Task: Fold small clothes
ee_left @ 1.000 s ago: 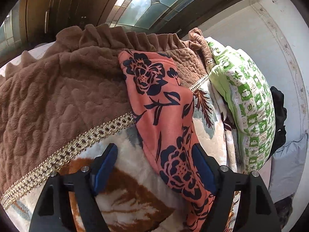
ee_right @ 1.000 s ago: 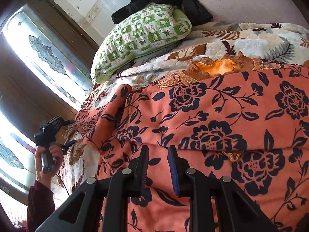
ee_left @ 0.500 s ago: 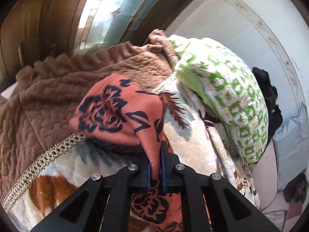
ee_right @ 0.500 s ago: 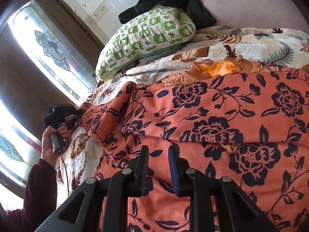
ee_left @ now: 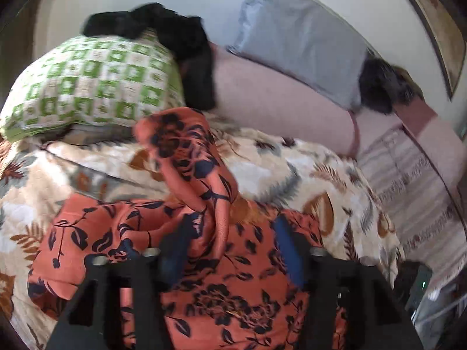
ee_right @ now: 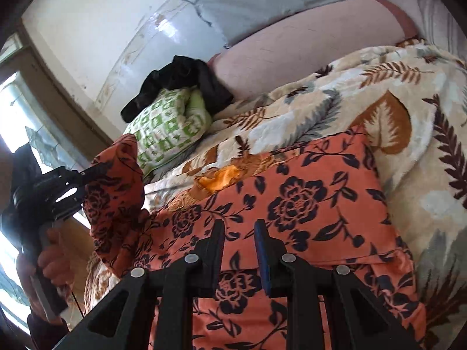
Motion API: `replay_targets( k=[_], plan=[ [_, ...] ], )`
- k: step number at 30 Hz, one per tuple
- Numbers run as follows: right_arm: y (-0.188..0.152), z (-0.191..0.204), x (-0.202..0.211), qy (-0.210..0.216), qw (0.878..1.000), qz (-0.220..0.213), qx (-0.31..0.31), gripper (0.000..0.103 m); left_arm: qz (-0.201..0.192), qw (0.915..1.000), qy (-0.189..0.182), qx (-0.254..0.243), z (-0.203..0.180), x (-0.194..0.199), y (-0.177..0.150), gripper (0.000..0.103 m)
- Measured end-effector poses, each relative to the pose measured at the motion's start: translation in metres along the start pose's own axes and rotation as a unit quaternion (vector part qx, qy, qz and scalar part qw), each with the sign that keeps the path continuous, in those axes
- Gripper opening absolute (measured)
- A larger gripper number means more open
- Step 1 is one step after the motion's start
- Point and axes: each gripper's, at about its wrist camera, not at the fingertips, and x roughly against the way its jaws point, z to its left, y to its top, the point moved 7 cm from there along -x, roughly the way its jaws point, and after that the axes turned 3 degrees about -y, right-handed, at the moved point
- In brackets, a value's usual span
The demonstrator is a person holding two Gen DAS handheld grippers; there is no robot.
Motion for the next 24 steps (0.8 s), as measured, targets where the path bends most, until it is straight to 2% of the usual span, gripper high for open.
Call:
replay_targets(
  k=[2, 3, 4, 5, 6, 8, 9, 10, 13, 14, 16, 17, 20, 22, 24],
  plan=[
    [0.012, -0.017, 0.006, -0.011, 1.000, -0.011, -0.021, 0.038, 0.014, 0.9992, -0.009, -0.037, -0.022, -0.006, -0.012, 0.082],
    [0.018, -0.025, 0.011, -0.013, 0.999, -0.023, -0.033, 0.071, 0.012, 0.9988, -0.010, -0.046, -0.025, -0.002, -0.014, 0.082],
    [0.023, -0.032, 0.017, -0.013, 0.998, -0.039, -0.049, 0.085, 0.005, 0.9989, -0.015, -0.045, -0.023, 0.005, -0.015, 0.082],
    [0.028, -0.037, 0.024, -0.011, 0.996, -0.059, -0.063, 0.093, -0.005, 0.9991, -0.024, -0.034, -0.016, 0.015, -0.014, 0.082],
    [0.031, -0.040, 0.029, -0.005, 0.995, -0.070, -0.072, 0.093, -0.017, 0.9990, -0.038, -0.014, -0.006, 0.026, -0.010, 0.082],
    [0.034, -0.038, 0.027, 0.006, 0.995, -0.062, -0.075, 0.093, -0.045, 0.9967, -0.053, 0.042, 0.024, 0.046, -0.003, 0.084],
    [0.033, -0.035, 0.025, 0.009, 0.996, -0.056, -0.072, 0.093, -0.055, 0.9951, -0.041, 0.071, 0.045, 0.054, -0.003, 0.085],
    [0.032, -0.033, 0.019, 0.013, 0.996, -0.047, -0.068, 0.091, -0.061, 0.9934, -0.012, 0.096, 0.069, 0.058, -0.003, 0.086],
    [0.022, -0.017, -0.004, 0.053, 0.996, -0.010, -0.069, 0.087, -0.040, 0.9824, 0.096, 0.155, 0.142, 0.051, -0.019, 0.086],
    [0.020, -0.014, -0.013, 0.067, 0.995, 0.001, -0.080, 0.084, -0.027, 0.9768, 0.110, 0.182, 0.164, 0.045, -0.029, 0.086],
    [0.020, -0.013, -0.036, 0.101, 0.987, 0.030, -0.119, 0.070, -0.002, 0.9659, 0.114, 0.233, 0.198, 0.031, -0.048, 0.085],
    [0.021, -0.014, -0.050, 0.109, 0.984, 0.038, -0.136, 0.068, 0.013, 0.9609, 0.122, 0.248, 0.209, 0.024, -0.057, 0.085],
    [0.029, -0.029, -0.094, 0.079, 0.978, 0.061, -0.181, 0.059, 0.045, 0.9559, 0.168, 0.236, 0.222, 0.010, -0.072, 0.085],
    [0.030, -0.043, -0.122, 0.067, 0.967, 0.078, -0.232, 0.058, 0.066, 0.9558, 0.196, 0.209, 0.221, -0.001, -0.075, 0.085],
    [0.034, -0.052, -0.141, 0.054, 0.960, 0.072, -0.265, 0.050, 0.087, 0.9536, 0.216, 0.191, 0.221, -0.009, -0.078, 0.085]
  ],
)
